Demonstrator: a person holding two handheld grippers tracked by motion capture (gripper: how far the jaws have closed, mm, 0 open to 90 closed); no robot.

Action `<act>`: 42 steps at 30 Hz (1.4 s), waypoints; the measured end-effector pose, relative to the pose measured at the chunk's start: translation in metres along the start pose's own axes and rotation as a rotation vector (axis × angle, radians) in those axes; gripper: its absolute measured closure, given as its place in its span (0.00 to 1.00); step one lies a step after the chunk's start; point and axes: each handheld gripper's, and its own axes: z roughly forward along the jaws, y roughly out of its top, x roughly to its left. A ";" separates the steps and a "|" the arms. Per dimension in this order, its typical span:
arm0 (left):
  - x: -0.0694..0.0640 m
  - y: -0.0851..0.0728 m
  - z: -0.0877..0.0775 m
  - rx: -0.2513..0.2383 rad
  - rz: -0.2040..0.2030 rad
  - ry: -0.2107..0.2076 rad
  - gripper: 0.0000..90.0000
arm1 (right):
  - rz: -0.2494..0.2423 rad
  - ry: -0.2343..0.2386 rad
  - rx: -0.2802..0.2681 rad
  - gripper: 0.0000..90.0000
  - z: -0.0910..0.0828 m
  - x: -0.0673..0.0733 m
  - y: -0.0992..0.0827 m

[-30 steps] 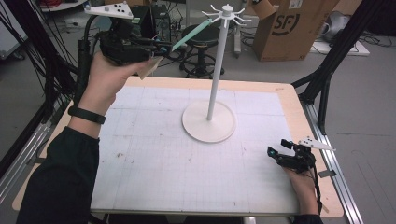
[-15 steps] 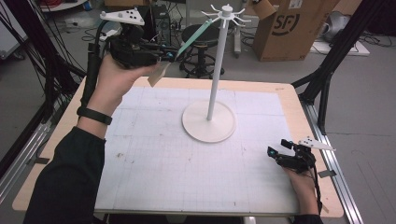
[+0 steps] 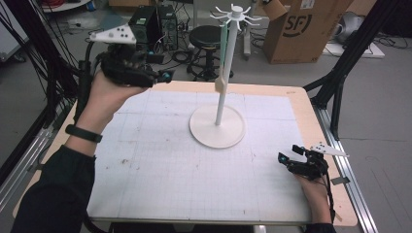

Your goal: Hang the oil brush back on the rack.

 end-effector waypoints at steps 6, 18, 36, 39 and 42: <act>0.005 -0.064 -0.026 0.013 -0.019 0.022 0.30 | -0.003 -0.002 0.001 0.19 0.000 0.000 0.000; 0.012 -0.181 -0.060 0.050 -0.077 0.057 0.24 | -0.009 -0.011 0.003 0.19 0.000 0.001 0.000; 0.013 -0.259 -0.065 0.092 -0.128 0.063 0.24 | -0.011 -0.011 0.006 0.19 0.001 0.001 0.000; 0.014 -0.265 -0.066 0.085 -0.139 0.062 0.24 | -0.014 -0.012 0.005 0.19 0.001 0.002 0.000; 0.014 -0.271 -0.067 0.077 -0.152 0.070 0.24 | -0.014 -0.013 0.006 0.19 0.001 0.002 0.000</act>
